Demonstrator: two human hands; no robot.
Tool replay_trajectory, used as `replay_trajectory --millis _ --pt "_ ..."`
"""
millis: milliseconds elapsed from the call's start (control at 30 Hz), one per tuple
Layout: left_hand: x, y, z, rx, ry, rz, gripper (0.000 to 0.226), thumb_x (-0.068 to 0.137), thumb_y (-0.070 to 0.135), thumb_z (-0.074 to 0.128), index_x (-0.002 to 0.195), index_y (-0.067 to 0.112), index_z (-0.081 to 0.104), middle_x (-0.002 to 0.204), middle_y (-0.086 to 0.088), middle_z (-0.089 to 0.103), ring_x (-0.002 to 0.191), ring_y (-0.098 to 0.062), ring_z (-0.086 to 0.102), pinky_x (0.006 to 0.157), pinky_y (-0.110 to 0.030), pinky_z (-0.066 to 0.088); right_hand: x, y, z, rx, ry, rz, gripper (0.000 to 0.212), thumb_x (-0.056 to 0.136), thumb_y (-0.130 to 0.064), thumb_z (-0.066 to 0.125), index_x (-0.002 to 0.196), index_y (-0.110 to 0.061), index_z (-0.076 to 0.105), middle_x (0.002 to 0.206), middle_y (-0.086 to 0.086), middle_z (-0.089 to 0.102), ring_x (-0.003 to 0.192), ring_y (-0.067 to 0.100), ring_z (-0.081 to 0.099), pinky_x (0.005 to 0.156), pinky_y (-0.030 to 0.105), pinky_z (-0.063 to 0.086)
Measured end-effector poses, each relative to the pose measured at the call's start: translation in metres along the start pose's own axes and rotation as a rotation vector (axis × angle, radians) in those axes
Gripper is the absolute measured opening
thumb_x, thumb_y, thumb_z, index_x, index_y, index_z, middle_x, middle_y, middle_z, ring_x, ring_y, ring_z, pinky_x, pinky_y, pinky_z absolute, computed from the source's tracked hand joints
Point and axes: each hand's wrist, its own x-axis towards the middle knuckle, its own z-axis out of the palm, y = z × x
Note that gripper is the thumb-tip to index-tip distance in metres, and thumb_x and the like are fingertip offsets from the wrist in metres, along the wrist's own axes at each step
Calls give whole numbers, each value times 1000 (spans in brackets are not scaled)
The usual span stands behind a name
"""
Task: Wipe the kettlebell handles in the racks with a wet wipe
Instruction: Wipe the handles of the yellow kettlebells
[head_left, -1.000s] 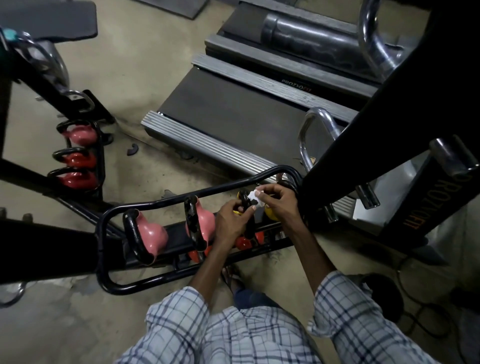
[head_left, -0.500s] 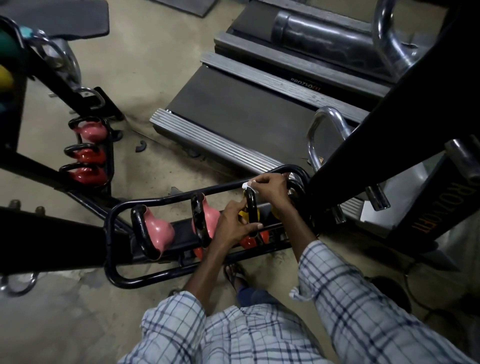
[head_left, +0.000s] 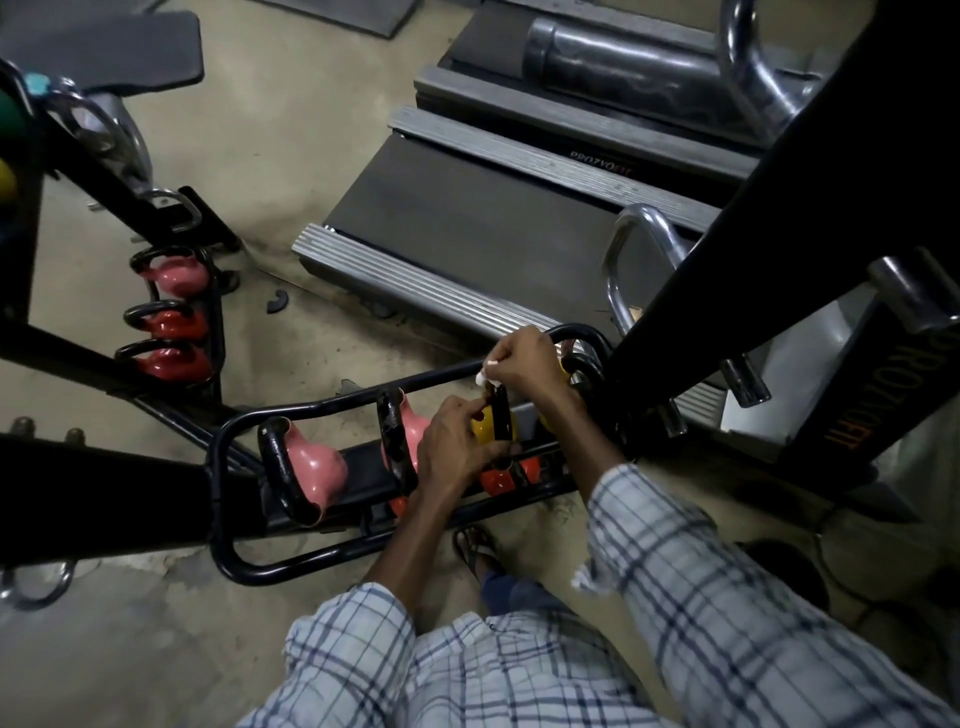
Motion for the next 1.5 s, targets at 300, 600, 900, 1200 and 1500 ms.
replay_trajectory --millis 300,600,900,1200,1500 --pt "-8 10 -8 -11 41 -50 106 61 50 91 152 36 37 124 4 52 105 -13 56 71 -26 43 4 24 24 707 -2 552 28 71 -25 90 84 -4 76 67 2 72 60 14 66 58 25 55" --pt "-3 8 -19 199 -80 10 90 75 58 78 152 47 32 116 1 51 96 -17 58 69 -27 43 -45 47 45 997 -29 597 19 94 -29 69 86 -12 69 67 1 62 47 8 57 45 19 43" --pt "16 4 -35 376 -155 103 53 102 39 47 152 46 33 115 -10 63 99 -27 64 69 -30 38 -107 47 47 537 360 -94 20 83 -31 83 83 -16 70 81 -3 72 76 11 70 67 26 57" --pt "6 11 -30 430 -144 126 79 92 58 60 158 38 23 124 -6 60 106 -20 62 72 -28 44 -123 71 45 543 271 -88 14 81 -11 83 91 -12 73 87 -2 74 83 11 71 74 25 57" --pt "10 16 -22 436 28 248 71 81 54 75 142 25 54 124 -8 59 111 -25 56 83 -35 45 -128 82 33 683 329 72 11 81 -1 79 86 -9 74 84 3 76 80 15 73 72 29 59"
